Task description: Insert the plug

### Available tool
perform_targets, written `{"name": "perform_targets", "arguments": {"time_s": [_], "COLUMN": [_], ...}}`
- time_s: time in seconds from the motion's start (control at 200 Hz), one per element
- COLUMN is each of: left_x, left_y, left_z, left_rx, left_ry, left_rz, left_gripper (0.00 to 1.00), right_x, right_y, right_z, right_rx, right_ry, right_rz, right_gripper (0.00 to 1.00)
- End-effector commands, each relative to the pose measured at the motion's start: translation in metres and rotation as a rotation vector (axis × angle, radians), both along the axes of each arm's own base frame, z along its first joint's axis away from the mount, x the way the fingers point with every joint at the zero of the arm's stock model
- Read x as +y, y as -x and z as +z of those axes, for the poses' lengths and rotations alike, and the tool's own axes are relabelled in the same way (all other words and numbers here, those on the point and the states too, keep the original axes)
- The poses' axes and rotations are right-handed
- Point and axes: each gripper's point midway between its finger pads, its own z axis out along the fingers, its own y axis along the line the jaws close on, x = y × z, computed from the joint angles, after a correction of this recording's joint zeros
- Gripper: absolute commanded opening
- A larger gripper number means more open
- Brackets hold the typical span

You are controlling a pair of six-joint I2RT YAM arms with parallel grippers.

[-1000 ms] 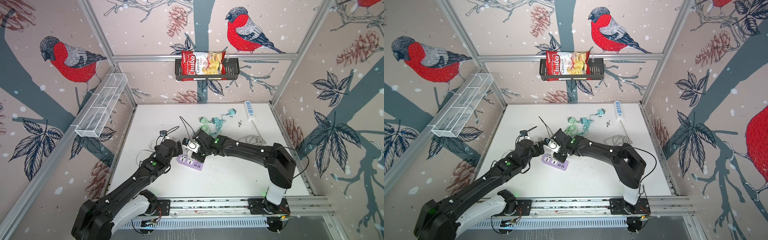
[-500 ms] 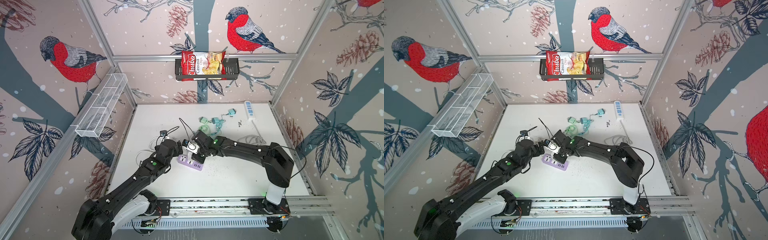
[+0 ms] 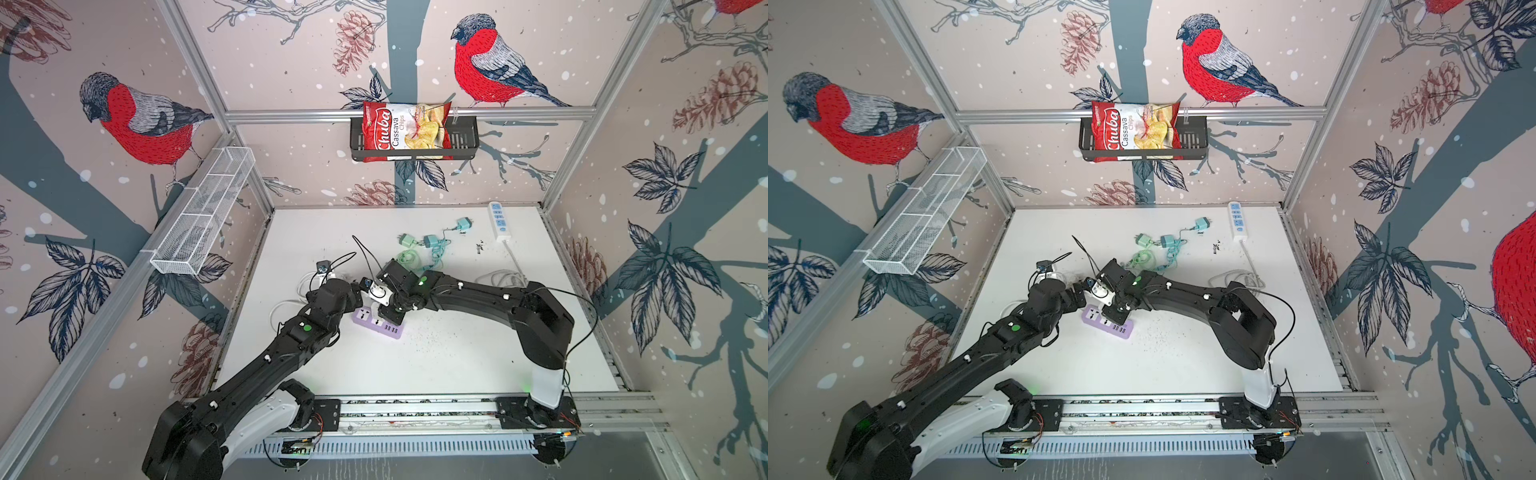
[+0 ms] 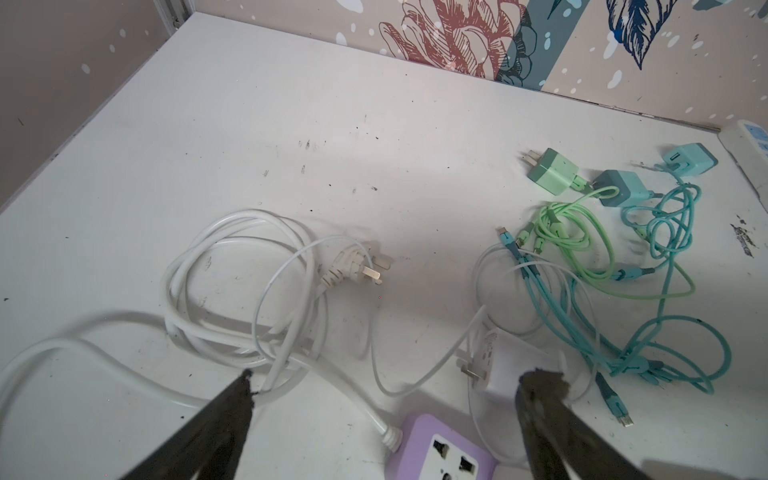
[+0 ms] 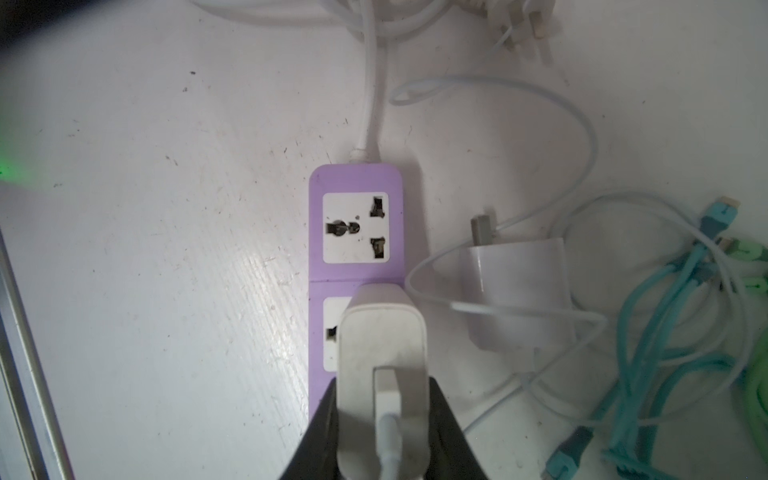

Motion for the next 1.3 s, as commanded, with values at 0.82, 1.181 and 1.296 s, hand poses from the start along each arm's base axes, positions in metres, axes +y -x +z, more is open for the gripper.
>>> {"name": "perform_targets", "arguments": {"time_s": [0.82,1.181,1.296], "left_x": [-0.037,-0.068,-0.087], "left_y": [-0.029,-0.044,-0.046], "left_z": [-0.007,-0.044,-0.055], "left_rx": [0.049,0.337,0.402], "left_ry": [0.001,-0.129,-0.115], "left_rz": [-0.146,-0.284,-0.369], "left_gripper": [0.98,0.83,0.79], "right_x": [-0.008,-0.075,-0.097], "right_y": [0.009,-0.024,-0.031], "right_z": [0.039,0.082,0.093], "right_rx": [-0.008,-0.019,-0.034], "right_ry": [-0.073,-0.306,-0.381], "right_rz": [-0.038,-0.277,-0.324], "right_gripper": [0.58,0.61,0.64]}}
